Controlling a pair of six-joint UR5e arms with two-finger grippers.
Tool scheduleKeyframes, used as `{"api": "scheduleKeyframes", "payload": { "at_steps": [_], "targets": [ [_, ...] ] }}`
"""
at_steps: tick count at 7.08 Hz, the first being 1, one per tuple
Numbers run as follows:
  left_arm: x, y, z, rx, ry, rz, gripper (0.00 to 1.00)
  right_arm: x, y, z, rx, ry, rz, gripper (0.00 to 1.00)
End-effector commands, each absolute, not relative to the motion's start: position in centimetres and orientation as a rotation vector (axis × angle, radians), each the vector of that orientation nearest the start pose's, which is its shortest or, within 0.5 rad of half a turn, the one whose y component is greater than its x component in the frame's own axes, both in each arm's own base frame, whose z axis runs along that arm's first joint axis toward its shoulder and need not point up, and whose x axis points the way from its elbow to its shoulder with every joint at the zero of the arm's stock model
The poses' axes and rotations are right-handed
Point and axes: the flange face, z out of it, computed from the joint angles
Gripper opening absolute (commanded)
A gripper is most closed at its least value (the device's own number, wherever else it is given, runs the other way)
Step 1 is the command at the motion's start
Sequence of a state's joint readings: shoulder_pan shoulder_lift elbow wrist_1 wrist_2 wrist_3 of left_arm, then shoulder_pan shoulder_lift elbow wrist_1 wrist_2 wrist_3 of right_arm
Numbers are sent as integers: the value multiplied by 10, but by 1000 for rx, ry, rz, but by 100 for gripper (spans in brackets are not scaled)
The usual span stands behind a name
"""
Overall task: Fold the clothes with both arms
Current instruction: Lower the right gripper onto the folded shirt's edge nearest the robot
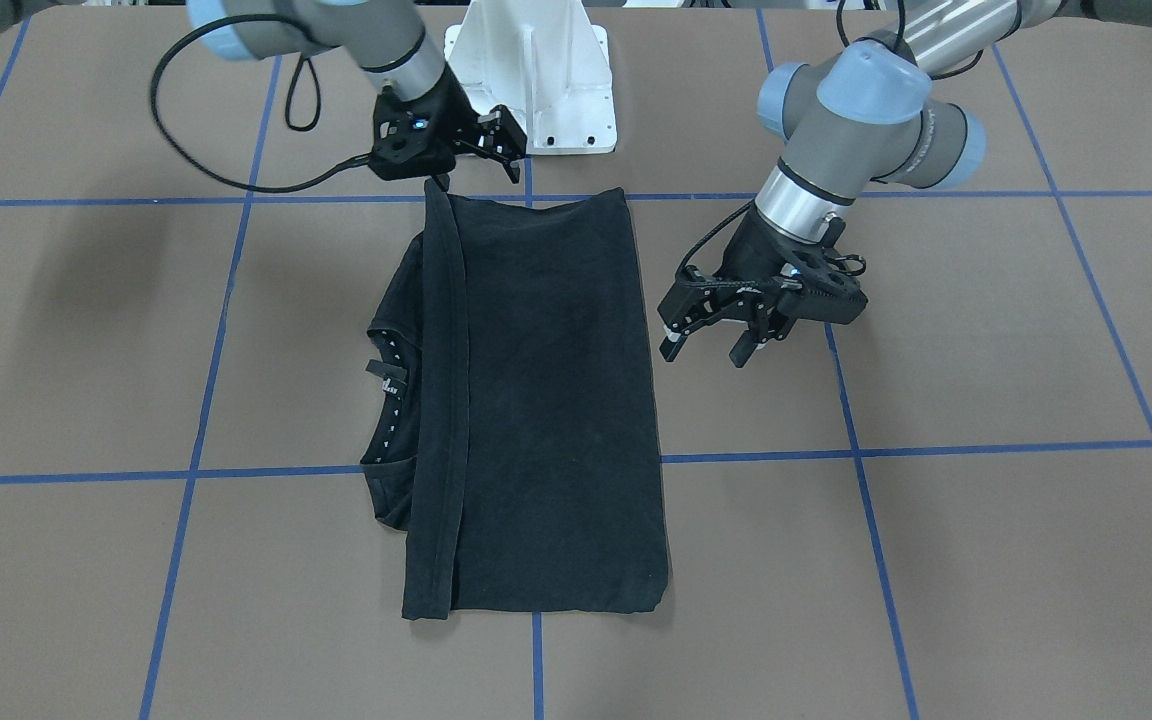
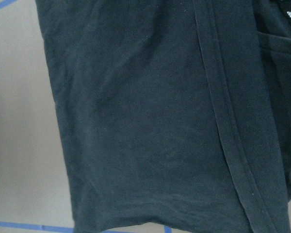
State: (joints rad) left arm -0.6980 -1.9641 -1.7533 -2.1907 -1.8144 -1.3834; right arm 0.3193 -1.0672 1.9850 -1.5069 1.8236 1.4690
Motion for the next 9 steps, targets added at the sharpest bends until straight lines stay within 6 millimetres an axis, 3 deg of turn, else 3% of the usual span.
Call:
{"api": "scheduleKeyframes", "payload": {
  "at_steps": [1,2,4,6,9],
  "targets": [
    [374,-453,321,334,1118,-195,100,-544,-263,208,100,-891,-20,100],
    [356,-435,337,313,1094,-146,100,-548,-266,217,134,-863,-33,100],
    [342,-422,348,310,1077,-126,100,-554,-268,244,155,-727,-79,99],
    [342,-421,347,308,1081,-126,100,-555,-264,255,146,-644,-121,94],
    [344,-421,343,306,1088,-124,100,-573,-238,269,118,-584,-178,91]
  ]
}}
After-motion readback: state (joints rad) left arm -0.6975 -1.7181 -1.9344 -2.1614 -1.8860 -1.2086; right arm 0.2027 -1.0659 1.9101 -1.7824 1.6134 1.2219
